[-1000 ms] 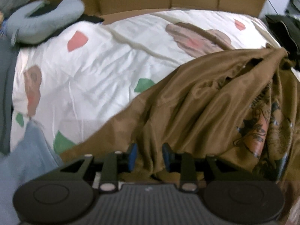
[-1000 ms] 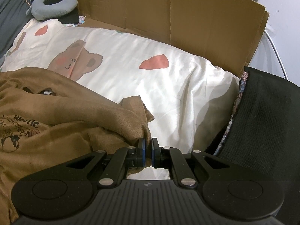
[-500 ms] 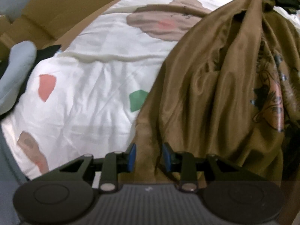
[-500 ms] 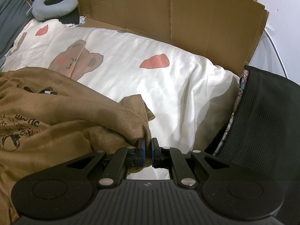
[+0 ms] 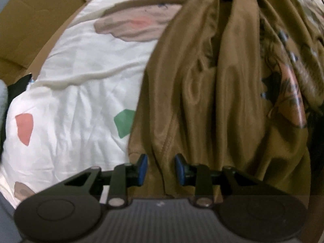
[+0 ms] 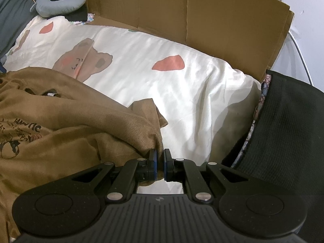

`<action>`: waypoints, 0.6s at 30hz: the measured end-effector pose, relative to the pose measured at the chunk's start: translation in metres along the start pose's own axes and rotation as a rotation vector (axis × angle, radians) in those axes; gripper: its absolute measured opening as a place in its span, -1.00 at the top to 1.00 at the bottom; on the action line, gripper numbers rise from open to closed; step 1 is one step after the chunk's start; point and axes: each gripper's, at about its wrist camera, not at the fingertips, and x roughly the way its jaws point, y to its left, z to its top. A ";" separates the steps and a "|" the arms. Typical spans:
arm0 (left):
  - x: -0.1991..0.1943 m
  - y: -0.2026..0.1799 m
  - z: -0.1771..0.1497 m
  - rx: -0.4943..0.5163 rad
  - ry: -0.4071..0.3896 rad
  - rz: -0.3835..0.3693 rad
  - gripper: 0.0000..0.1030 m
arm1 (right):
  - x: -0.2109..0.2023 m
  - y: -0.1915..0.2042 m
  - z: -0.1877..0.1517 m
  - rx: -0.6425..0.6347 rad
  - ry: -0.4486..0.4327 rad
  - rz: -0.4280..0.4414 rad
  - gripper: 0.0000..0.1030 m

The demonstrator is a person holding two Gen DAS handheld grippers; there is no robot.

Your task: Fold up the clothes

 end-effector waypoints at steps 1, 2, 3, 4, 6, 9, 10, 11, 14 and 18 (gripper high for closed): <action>0.003 0.000 0.000 0.009 0.009 -0.003 0.37 | 0.000 0.000 0.000 -0.001 0.001 0.000 0.92; 0.005 0.000 -0.001 0.018 0.017 -0.006 0.37 | 0.001 0.000 0.000 -0.002 0.002 0.000 0.92; 0.008 0.000 0.000 0.030 0.024 -0.005 0.37 | 0.001 0.000 0.000 -0.002 0.003 0.000 0.92; 0.011 -0.001 0.000 0.041 0.030 -0.005 0.37 | 0.002 0.001 0.000 -0.004 0.004 0.000 0.92; 0.017 -0.001 0.002 0.056 0.035 -0.005 0.37 | 0.003 0.001 0.000 -0.007 0.007 0.000 0.92; 0.024 -0.001 0.006 0.071 0.034 -0.010 0.37 | 0.004 0.001 0.001 -0.009 0.009 -0.001 0.92; 0.025 -0.001 0.008 0.074 0.034 -0.016 0.37 | 0.004 0.001 0.000 -0.009 0.011 -0.001 0.92; 0.026 0.000 0.009 0.079 0.036 -0.019 0.37 | 0.004 0.002 0.000 -0.010 0.012 -0.001 0.92; 0.016 0.004 0.012 0.099 0.028 -0.026 0.37 | 0.004 0.002 0.000 -0.012 0.014 0.000 0.92; -0.004 0.014 0.014 0.123 0.025 -0.033 0.37 | 0.006 0.002 0.000 -0.011 0.015 0.000 0.92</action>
